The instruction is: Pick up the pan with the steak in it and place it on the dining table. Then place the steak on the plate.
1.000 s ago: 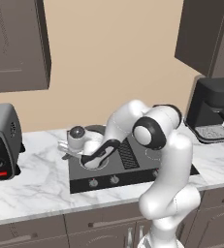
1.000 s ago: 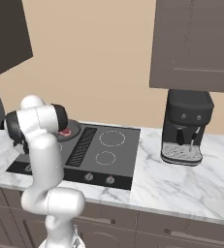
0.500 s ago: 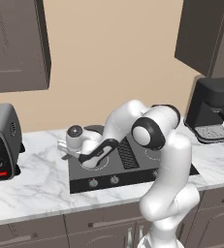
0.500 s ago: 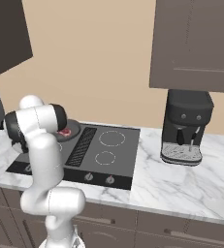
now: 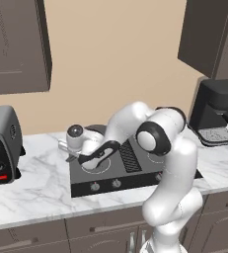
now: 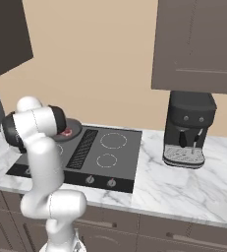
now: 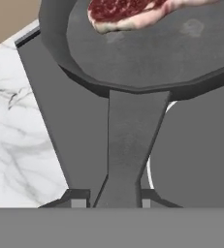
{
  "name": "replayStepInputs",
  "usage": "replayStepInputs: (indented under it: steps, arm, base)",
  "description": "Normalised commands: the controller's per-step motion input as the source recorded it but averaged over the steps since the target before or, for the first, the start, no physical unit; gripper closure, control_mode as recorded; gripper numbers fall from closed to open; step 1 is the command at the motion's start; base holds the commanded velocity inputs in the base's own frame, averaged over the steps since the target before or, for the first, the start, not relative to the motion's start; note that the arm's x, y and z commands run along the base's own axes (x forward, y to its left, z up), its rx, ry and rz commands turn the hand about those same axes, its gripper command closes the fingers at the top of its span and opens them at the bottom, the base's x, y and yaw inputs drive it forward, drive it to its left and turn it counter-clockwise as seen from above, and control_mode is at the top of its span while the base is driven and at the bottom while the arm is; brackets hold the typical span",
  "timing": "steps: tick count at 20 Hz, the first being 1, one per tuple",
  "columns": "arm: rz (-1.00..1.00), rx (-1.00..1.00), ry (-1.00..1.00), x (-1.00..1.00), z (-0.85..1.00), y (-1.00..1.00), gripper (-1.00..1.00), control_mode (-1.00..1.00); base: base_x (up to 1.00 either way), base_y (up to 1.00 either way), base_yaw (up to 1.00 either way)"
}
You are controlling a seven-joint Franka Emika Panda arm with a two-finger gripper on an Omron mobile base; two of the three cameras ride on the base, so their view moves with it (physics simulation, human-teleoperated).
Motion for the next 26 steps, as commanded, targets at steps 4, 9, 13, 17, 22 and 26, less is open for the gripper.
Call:
replayStepInputs:
  steps: [4, 9, 13, 17, 22, 26]
  arm:
    - [-0.09, 0.00, 0.00, -0.07, 0.42, -0.10, 1.00, -1.00]
    - [-0.11, 0.00, 0.00, -0.35, 0.49, -0.28, 1.00, -1.00]
    - [-0.09, -0.02, 0.00, -0.59, 0.56, -0.39, 1.00, -1.00]
    - [-0.08, -0.04, 0.00, -0.69, 0.60, -0.42, 1.00, -1.00]
    - [-0.06, -0.04, 0.00, -0.80, 0.58, -0.51, 1.00, -1.00]
    - [-0.01, -0.01, -0.01, -0.99, 0.39, -0.64, 1.00, -1.00]
  base:
    - [0.00, 0.00, 0.00]
    - [0.00, 0.00, 0.00]
    - [0.00, 0.00, 0.00]
    - [0.00, 0.00, 0.00]
    - [0.00, 0.00, 0.00]
    - [0.00, 0.00, 0.00]
